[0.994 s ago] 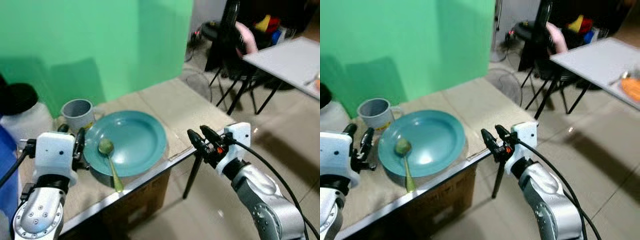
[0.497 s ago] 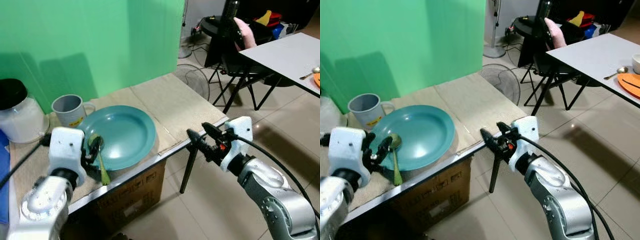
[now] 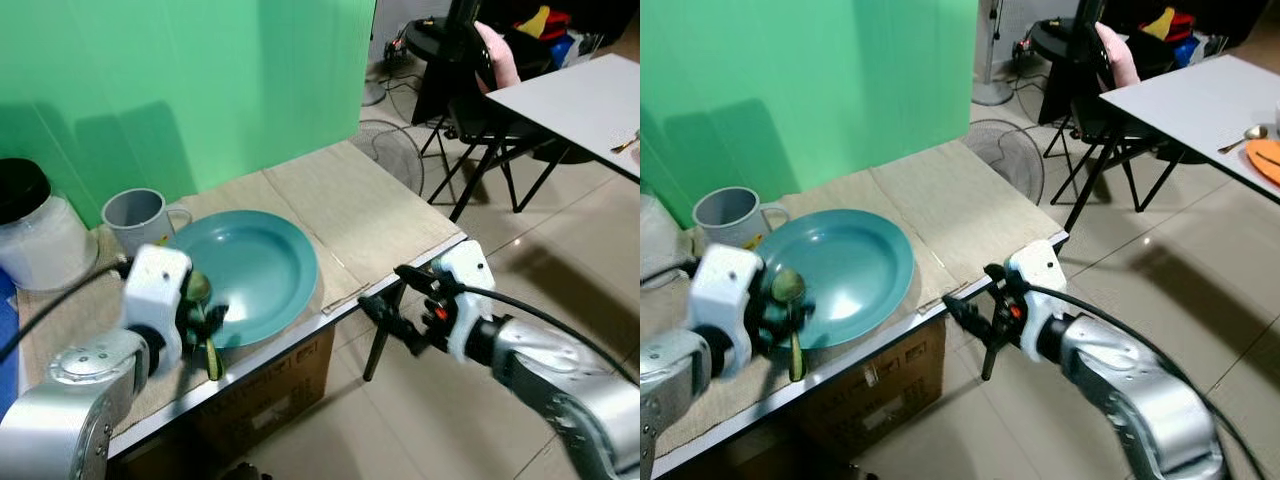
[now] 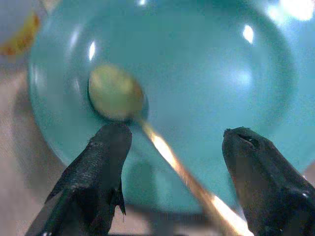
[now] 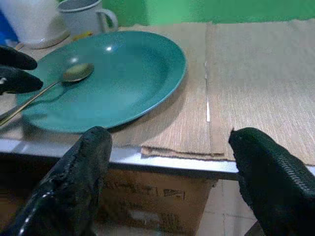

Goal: Setting the table

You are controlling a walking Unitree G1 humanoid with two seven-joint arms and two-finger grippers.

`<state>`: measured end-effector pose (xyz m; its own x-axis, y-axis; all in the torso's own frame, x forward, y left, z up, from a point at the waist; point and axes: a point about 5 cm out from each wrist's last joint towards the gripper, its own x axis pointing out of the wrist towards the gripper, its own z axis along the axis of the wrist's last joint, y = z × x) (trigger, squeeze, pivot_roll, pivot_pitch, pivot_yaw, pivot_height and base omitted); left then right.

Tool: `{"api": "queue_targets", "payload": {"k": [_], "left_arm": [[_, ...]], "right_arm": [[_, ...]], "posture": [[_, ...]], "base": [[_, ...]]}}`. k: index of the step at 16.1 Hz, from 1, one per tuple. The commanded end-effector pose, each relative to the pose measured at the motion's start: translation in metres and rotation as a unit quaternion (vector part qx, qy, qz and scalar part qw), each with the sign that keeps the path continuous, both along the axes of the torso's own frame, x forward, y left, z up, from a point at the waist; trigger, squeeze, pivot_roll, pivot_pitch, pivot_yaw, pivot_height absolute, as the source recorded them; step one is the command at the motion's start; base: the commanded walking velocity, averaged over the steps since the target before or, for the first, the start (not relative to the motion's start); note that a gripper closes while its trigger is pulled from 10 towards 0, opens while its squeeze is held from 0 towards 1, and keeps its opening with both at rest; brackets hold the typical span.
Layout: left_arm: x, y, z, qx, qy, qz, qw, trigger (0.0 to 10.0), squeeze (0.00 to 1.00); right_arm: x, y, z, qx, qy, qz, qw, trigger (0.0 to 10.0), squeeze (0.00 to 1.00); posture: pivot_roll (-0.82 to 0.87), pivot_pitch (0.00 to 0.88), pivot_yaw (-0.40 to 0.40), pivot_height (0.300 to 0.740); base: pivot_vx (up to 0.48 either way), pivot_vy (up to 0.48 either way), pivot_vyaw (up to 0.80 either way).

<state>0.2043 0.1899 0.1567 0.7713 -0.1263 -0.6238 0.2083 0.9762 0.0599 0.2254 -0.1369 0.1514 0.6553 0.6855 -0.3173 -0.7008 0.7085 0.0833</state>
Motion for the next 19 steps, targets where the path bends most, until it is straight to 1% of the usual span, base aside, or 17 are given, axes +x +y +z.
{"api": "queue_targets", "payload": {"k": [1,2,3,4,6,7,9,11,14,15,16,17,19], "left_arm": [[-0.005,-0.002,0.002,0.004,0.023,-0.005,1.0,10.0,0.0],[-0.007,-0.002,0.0,0.004,0.035,0.001,0.999,10.0,0.0],[-0.009,0.0,-0.004,0.014,0.05,0.001,0.999,10.0,0.0],[-0.008,0.001,-0.005,0.017,0.053,0.003,0.998,10.0,0.0],[-0.005,0.001,-0.006,0.012,0.055,0.01,0.998,10.0,0.0],[-0.001,0.0,-0.005,0.01,0.051,0.01,0.999,10.0,0.0],[0.002,-0.001,-0.004,0.004,0.049,0.012,0.999,10.0,0.0],[0.008,-0.001,-0.008,0.007,0.065,0.011,0.998,10.0,0.0],[0.012,0.001,-0.015,0.016,0.091,0.012,0.996,10.0,0.0],[0.015,0.005,-0.019,0.028,0.098,0.019,0.995,7.3,0.0],[0.017,0.007,-0.02,0.032,0.098,0.022,0.994,1.8,0.0],[0.022,0.009,-0.02,0.028,0.092,0.026,0.995,0.0,0.0],[0.029,0.009,-0.022,0.027,0.093,0.021,0.995,0.0,0.0]], "right_arm": [[-0.007,0.002,0.005,-0.002,0.003,0.044,0.999,10.0,1.0],[-0.009,0.0,0.006,-0.008,0.008,0.066,0.998,10.0,1.0],[-0.012,-0.001,0.007,-0.017,0.015,0.087,0.996,10.0,0.99],[-0.013,0.0,0.008,-0.02,0.016,0.096,0.995,10.0,0.0],[-0.015,0.0,0.01,-0.023,0.025,0.112,0.993,10.0,0.0],[-0.015,0.0,0.011,-0.024,0.026,0.114,0.993,10.0,0.0],[-0.016,-0.002,0.011,-0.027,0.027,0.117,0.992,10.0,0.0],[-0.017,-0.004,0.013,-0.028,0.031,0.124,0.991,10.0,0.0],[-0.017,-0.003,0.013,-0.031,0.032,0.131,0.99,10.0,0.0],[-0.017,-0.003,0.014,-0.033,0.03,0.132,0.99,10.0,0.0],[-0.018,-0.003,0.014,-0.034,0.029,0.133,0.99,10.0,0.0],[-0.018,-0.003,0.014,-0.034,0.03,0.134,0.99,10.0,0.0],[-0.02,-0.004,0.014,-0.035,0.031,0.138,0.989,10.0,0.0]], "posture": [[-0.04,0.032,0.005,0.74],[-0.04,0.031,0.0,0.74],[-0.04,0.03,-0.006,0.74],[-0.04,0.03,-0.008,0.74],[-0.04,0.029,-0.011,0.74],[-0.05,0.03,-0.012,0.74],[-0.05,0.031,-0.01,0.74],[-0.05,0.028,-0.009,0.74],[-0.06,0.024,-0.006,0.74],[-0.06,0.022,-0.004,0.74],[-0.07,0.02,-0.005,0.74],[-0.07,0.019,-0.007,0.74],[-0.07,0.016,-0.008,0.74]], "base": [[0.0,0.0,0.0],[0.0,0.0,0.0],[0.0,0.0,0.0],[0.0,0.0,0.0],[0.0,0.0,0.0],[0.0,0.0,0.0],[0.0,0.0,0.0],[0.0,0.0,0.0],[0.0,0.0,0.0],[0.0,0.0,0.0],[0.0,0.0,0.0],[0.0,0.0,0.0],[0.0,0.0,0.0]]}}
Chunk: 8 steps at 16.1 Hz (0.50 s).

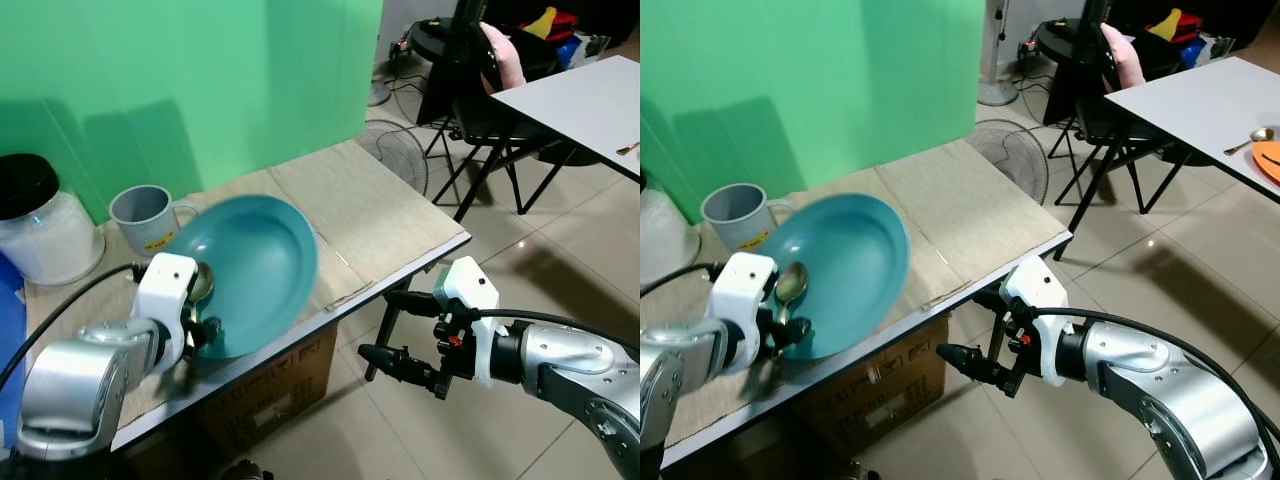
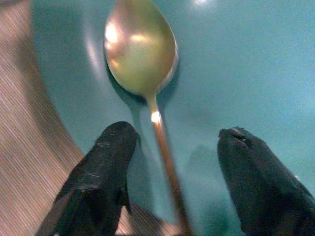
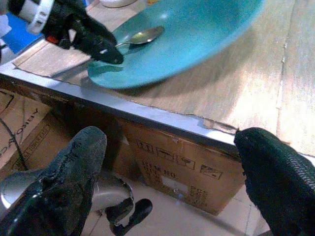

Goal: Setting the table

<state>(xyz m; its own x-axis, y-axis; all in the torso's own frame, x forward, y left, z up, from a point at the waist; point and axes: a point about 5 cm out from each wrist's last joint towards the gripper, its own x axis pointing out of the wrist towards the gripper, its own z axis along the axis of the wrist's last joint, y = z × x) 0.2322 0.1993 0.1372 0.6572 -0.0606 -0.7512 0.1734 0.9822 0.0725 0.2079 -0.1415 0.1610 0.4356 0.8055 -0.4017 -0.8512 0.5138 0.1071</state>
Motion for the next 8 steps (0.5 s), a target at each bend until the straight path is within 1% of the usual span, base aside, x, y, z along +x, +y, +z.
{"api": "queue_targets", "payload": {"k": [1,3,8], "left_arm": [[0.0025,-0.0001,-0.0033,0.004,0.008,-0.005,1.0,0.0,0.0],[0.0093,0.0028,-0.003,0.016,0.006,-0.013,1.0,0.0,0.0],[0.0119,0.0073,-0.0038,0.043,0.012,-0.029,0.999,0.0,0.0]], "right_arm": [[-0.0024,0.001,0.0047,-0.005,-0.007,0.012,1.0,10.0,0.0],[-0.0016,0.0001,0.0059,-0.007,-0.008,0.014,1.0,10.0,0.0],[-0.0012,0.0002,0.0059,-0.01,-0.009,0.016,1.0,10.0,0.0]], "posture": [[-0.07,0.015,-0.008,0.74],[-0.08,0.015,-0.009,0.74],[-0.08,0.017,-0.011,0.74]], "base": [[0.0,0.0,0.0],[0.0,0.0,0.0],[0.0,0.0,0.0]]}}
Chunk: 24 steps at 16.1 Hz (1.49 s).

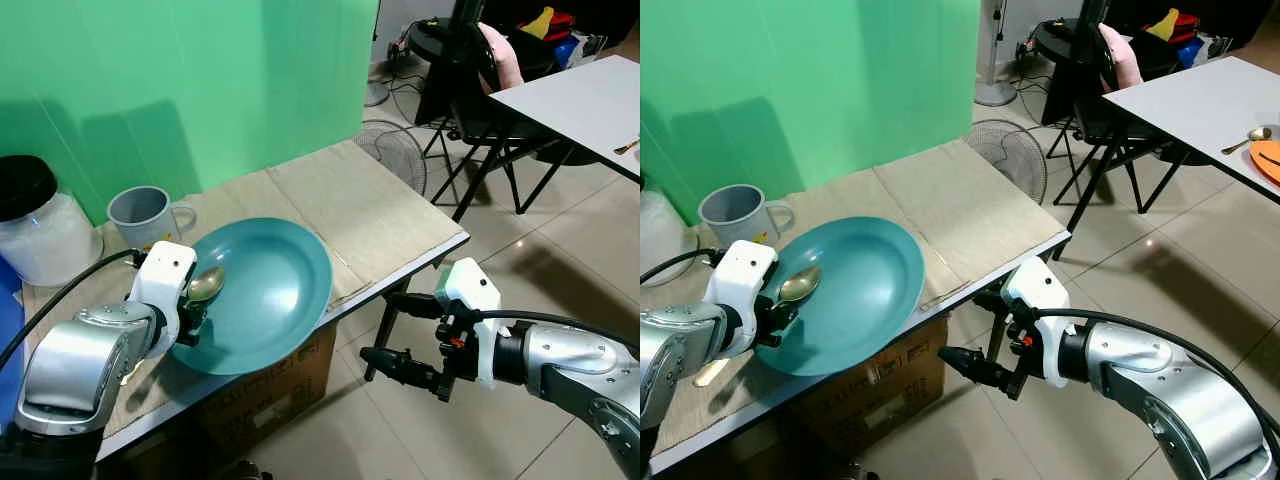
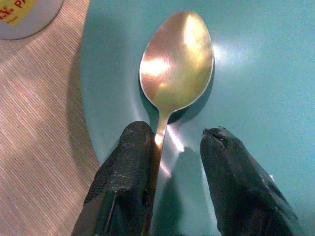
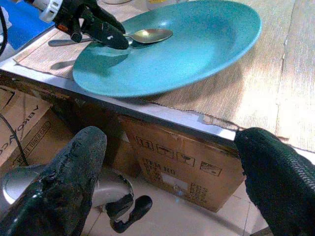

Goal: Setting the table

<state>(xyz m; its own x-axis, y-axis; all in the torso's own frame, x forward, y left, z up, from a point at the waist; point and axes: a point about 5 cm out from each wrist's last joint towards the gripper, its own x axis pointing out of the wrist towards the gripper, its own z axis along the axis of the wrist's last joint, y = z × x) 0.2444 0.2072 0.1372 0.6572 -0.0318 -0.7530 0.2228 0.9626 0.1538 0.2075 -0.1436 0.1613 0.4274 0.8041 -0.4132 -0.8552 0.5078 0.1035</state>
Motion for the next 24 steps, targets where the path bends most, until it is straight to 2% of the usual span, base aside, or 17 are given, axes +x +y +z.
{"api": "queue_targets", "payload": {"k": [1,7,17,18,20,24], "left_arm": [[0.0,0.0,-0.004,0.01,0.016,-0.01,1.0,0.0,0.0],[0.003,0.002,-0.005,0.059,0.022,-0.053,0.997,0.0,0.0],[0.009,0.006,-0.003,0.08,0.013,-0.081,0.993,0.0,0.0],[0.01,0.004,-0.002,0.079,0.004,-0.085,0.993,0.0,0.0],[0.017,-0.003,0.009,0.044,-0.046,-0.093,0.994,0.0,0.0],[0.023,-0.008,0.027,-0.007,-0.099,-0.083,0.992,0.0,0.0]], "right_arm": [[0.0,0.003,0.005,-0.004,-0.011,0.012,1.0,10.0,0.0],[0.002,0.002,0.005,-0.009,-0.013,0.016,1.0,10.0,0.0],[0.003,0.003,0.004,-0.011,-0.019,0.013,1.0,10.0,0.0],[0.004,0.002,0.004,-0.012,-0.021,0.012,1.0,10.0,0.0],[0.007,0.001,0.005,-0.013,-0.029,0.002,0.999,10.0,0.0],[0.01,0.001,0.006,-0.012,-0.035,-0.007,0.999,10.0,0.0]], "posture": [[-0.08,0.016,-0.012,0.74],[-0.08,0.017,-0.011,0.74],[-0.07,0.013,-0.008,0.74],[-0.07,0.014,-0.009,0.74],[-0.07,0.015,-0.008,0.74],[-0.07,0.016,-0.007,0.74]], "base": [[0.0,0.0,0.0],[0.0,0.0,0.0],[0.0,0.0,0.0],[0.0,0.0,0.0],[0.0,0.0,0.0],[0.0,0.0,0.0]]}}
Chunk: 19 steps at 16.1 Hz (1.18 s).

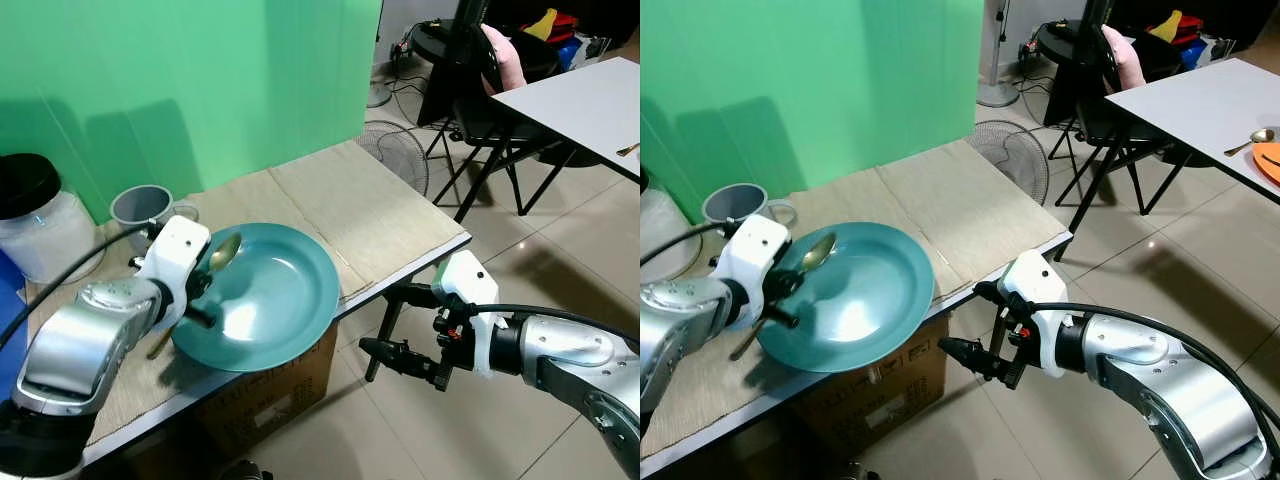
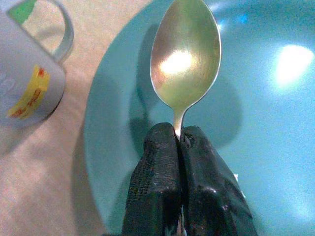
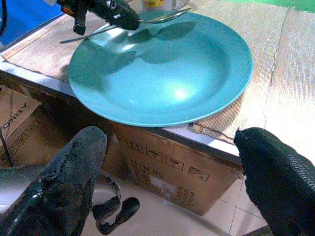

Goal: Setting the table

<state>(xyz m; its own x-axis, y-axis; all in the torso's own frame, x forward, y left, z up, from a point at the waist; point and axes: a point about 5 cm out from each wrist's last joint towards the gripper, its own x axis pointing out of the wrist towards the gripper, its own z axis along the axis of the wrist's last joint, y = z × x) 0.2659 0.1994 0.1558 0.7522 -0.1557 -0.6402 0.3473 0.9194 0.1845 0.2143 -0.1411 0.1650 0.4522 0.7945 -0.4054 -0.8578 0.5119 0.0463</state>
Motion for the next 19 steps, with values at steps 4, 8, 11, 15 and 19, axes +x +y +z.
{"api": "queue_targets", "payload": {"k": [4,8,11,15,19], "left_arm": [[0.004,-0.005,0.032,-0.091,-0.069,0.001,0.993,0.0,0.0],[0.005,-0.018,0.068,-0.267,-0.168,0.009,0.949,0.0,0.0],[-0.003,-0.026,0.072,-0.153,-0.275,0.023,0.949,4.4,0.0],[-0.013,-0.042,0.068,-0.094,-0.344,0.053,0.933,10.0,0.0],[-0.029,-0.036,0.05,-0.073,-0.359,0.084,0.927,10.0,0.0]], "right_arm": [[0.006,-0.001,0.003,0.005,-0.015,-0.016,1.0,10.0,0.0],[0.019,-0.002,0.005,0.037,-0.038,-0.091,0.994,10.0,0.0],[0.025,0.003,0.005,0.069,-0.083,-0.166,0.98,10.0,0.0],[0.034,-0.002,0.002,0.069,-0.121,-0.289,0.947,10.0,0.0],[0.041,-0.018,0.002,0.062,-0.15,-0.355,0.92,10.0,0.0]], "posture": [[-0.06,0.015,-0.006,0.74],[-0.06,0.009,0.0,0.74],[-0.06,0.0,0.013,0.74],[-0.08,0.0,0.024,0.74],[-0.08,0.0,0.009,0.74]], "base": [[0.0,0.0,0.0],[0.0,0.0,0.0],[0.0,0.0,0.0],[0.0,0.0,-0.38],[0.0,0.0,-0.76]]}}
